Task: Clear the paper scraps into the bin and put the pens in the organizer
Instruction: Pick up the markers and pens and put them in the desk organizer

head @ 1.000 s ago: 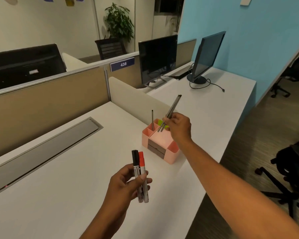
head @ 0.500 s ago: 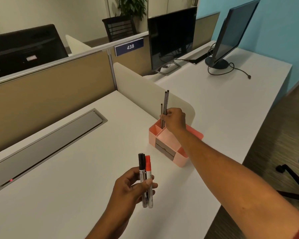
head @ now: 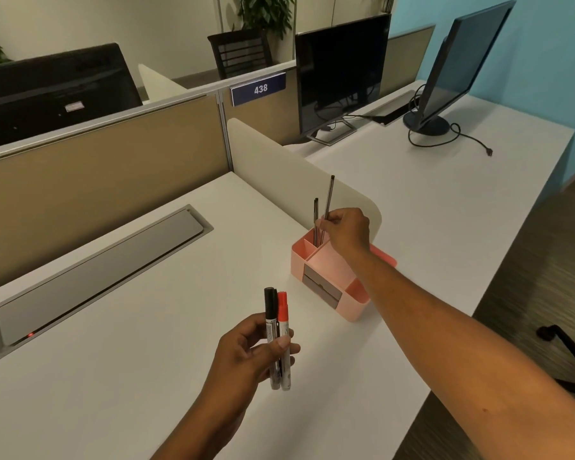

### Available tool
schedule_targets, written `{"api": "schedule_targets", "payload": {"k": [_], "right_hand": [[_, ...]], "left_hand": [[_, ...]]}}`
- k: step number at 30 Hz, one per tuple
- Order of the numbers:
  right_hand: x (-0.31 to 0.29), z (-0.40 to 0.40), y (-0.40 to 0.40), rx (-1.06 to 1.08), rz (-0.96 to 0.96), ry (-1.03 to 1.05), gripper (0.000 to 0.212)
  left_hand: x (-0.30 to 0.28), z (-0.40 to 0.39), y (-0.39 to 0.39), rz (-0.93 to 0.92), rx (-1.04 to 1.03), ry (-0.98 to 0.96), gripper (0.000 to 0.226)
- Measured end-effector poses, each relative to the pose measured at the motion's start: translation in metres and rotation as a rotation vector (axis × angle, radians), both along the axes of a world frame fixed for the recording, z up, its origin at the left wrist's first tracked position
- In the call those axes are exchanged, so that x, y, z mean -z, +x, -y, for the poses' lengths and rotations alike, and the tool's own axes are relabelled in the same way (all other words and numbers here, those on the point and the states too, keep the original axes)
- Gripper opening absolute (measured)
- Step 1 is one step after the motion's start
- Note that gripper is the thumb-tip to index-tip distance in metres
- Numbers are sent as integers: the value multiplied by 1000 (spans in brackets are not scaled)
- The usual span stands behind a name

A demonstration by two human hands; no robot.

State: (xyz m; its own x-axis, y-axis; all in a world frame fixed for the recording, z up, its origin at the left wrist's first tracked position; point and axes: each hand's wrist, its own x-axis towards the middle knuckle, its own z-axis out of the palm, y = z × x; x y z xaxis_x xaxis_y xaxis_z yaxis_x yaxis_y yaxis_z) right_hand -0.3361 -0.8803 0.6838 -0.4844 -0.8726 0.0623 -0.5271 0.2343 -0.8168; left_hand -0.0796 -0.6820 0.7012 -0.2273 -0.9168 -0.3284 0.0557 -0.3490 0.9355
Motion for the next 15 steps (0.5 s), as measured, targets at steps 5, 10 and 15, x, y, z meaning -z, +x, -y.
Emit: {"api": "schedule_targets", "payload": {"k": [5,10,15], "right_hand": [[11,2,4,-24,-46,118,21],[0,-2,6,8,-7,123,15],[-36,-52,14,-22,227,4,14]], "left_hand": [[1,0,-4,-3,-8,15,13],[0,4,-6,-5,-38,21,15],[-6,18,-12,29,-55,-12,23]]}}
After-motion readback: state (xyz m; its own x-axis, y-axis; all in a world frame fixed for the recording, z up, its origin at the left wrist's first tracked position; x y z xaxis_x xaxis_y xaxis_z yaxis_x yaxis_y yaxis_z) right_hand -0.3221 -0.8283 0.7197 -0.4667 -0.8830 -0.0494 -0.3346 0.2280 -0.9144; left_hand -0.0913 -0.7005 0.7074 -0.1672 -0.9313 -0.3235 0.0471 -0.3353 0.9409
